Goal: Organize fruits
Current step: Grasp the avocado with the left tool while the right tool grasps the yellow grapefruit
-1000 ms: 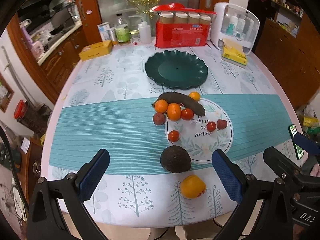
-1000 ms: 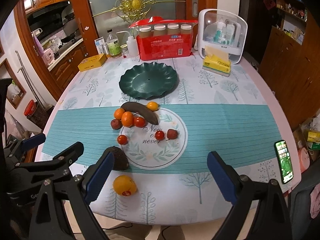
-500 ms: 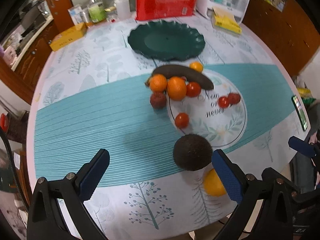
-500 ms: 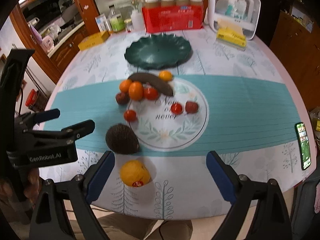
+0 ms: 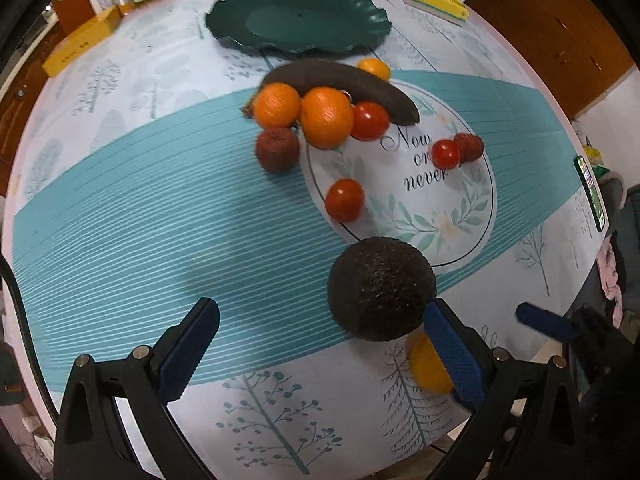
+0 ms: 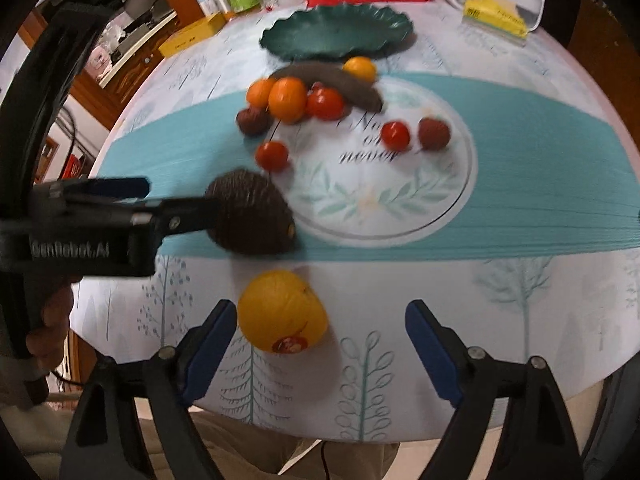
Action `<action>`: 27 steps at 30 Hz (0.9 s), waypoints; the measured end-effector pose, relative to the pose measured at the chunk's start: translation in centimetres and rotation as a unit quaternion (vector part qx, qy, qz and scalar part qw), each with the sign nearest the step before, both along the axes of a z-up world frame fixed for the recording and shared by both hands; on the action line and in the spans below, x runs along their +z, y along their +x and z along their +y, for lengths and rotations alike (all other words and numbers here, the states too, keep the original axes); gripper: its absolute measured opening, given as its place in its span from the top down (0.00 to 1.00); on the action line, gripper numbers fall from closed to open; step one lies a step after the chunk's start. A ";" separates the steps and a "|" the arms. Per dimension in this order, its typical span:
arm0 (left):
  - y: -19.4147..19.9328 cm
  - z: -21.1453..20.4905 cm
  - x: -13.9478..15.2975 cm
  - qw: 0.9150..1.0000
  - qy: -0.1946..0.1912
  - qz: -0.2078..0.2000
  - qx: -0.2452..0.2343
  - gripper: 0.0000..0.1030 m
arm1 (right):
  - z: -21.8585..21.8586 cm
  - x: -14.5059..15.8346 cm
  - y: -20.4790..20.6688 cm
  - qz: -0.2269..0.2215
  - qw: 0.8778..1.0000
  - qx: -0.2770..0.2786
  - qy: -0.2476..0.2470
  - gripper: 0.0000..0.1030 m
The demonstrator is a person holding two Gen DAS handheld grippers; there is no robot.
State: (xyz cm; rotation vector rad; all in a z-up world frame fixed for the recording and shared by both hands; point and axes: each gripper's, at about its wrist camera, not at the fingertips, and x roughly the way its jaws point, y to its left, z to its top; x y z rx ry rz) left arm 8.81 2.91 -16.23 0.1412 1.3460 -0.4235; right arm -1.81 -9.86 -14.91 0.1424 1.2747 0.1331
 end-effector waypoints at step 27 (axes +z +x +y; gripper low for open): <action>-0.7 -3.0 -2.8 0.995 -0.079 0.047 -0.027 0.36 | 3.0 -2.9 -1.7 -0.027 0.999 0.030 -0.026 0.50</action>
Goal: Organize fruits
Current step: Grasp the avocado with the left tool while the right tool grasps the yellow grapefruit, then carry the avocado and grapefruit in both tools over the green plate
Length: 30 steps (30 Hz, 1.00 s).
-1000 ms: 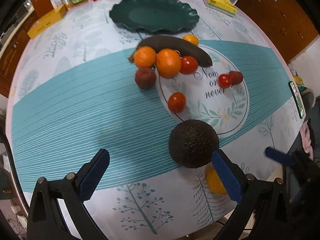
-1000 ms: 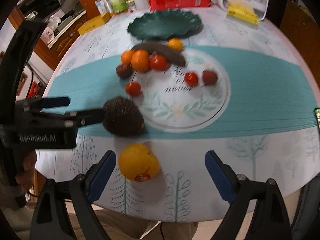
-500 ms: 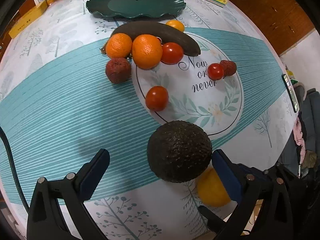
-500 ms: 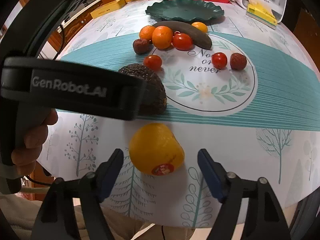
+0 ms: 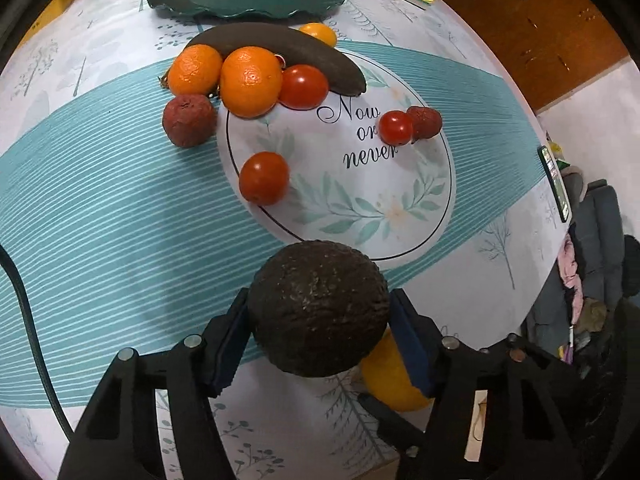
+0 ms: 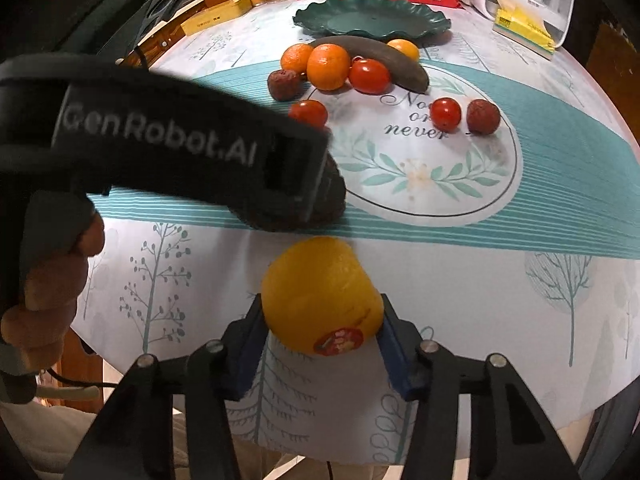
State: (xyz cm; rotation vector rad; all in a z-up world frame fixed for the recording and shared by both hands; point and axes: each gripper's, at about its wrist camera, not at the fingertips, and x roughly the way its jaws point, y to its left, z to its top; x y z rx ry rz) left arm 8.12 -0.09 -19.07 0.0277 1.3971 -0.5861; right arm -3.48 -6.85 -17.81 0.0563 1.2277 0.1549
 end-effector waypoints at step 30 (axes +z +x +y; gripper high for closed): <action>-1.3 2.2 8.7 0.992 0.023 -0.124 0.018 0.40 | -1.9 7.2 1.1 -0.069 0.996 -0.018 -0.050 0.51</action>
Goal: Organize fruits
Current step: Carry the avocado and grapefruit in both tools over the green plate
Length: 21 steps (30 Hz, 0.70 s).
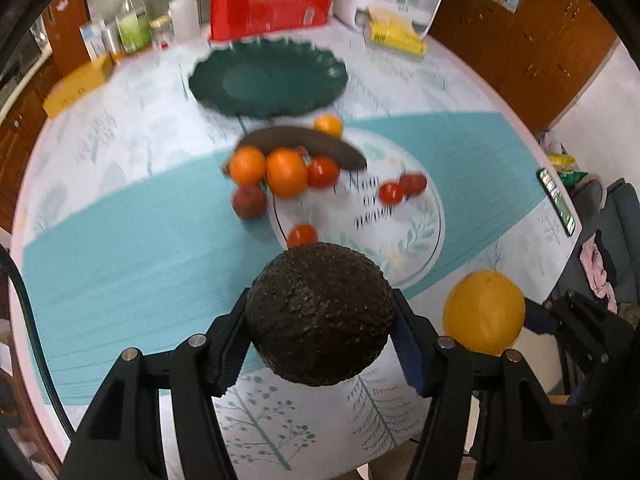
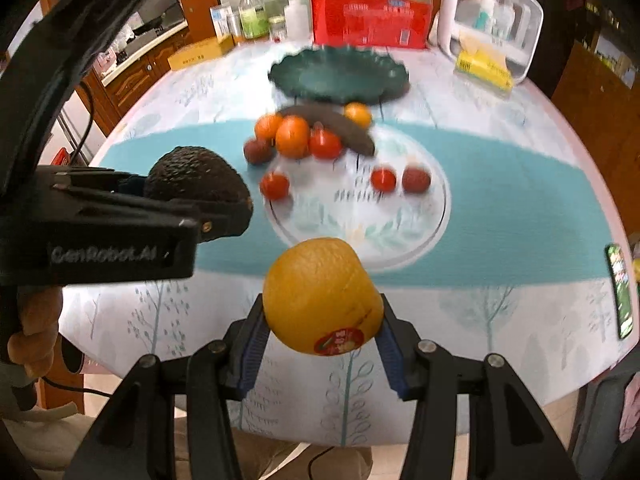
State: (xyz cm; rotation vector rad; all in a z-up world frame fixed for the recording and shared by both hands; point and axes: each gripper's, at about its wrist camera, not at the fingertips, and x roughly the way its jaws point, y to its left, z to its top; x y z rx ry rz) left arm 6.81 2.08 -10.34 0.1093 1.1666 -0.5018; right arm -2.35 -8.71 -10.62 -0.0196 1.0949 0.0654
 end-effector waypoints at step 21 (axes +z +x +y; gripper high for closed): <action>13.2 0.2 9.7 0.991 -0.020 -0.126 0.041 0.39 | -3.2 8.6 16.9 -0.107 0.993 -0.034 -0.040 0.51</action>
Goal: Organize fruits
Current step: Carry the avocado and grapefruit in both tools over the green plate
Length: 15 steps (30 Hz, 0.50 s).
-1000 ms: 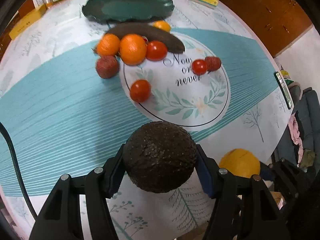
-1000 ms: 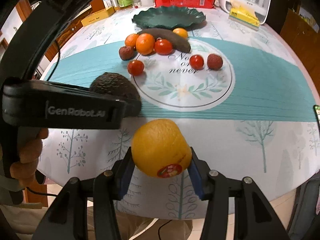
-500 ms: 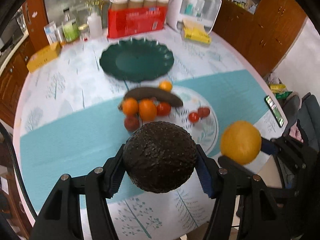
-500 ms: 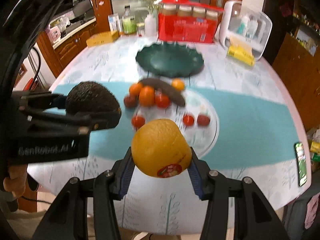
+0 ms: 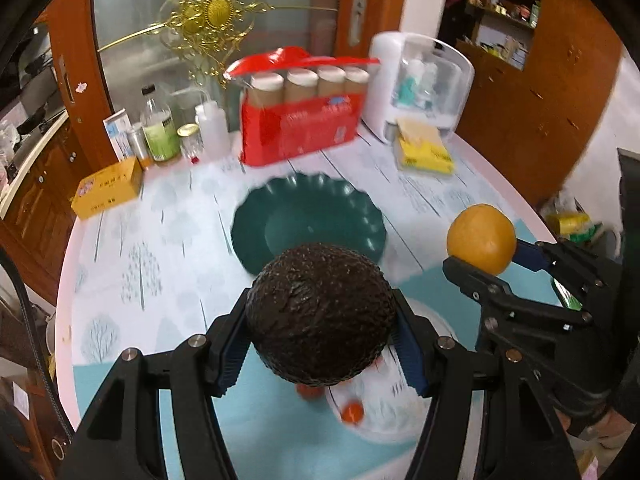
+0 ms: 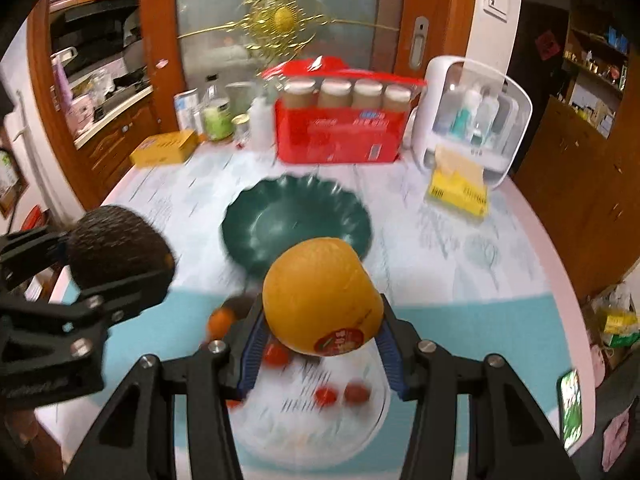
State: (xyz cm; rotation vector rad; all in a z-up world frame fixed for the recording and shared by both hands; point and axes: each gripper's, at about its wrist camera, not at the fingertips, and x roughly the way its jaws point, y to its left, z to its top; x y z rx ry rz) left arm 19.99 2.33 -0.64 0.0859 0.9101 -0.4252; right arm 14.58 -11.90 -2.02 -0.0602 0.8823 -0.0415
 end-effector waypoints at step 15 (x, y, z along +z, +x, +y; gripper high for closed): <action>13.8 -2.7 -6.7 0.995 0.005 0.042 0.091 0.39 | -2.9 -6.1 14.0 0.039 0.999 0.030 0.011 0.51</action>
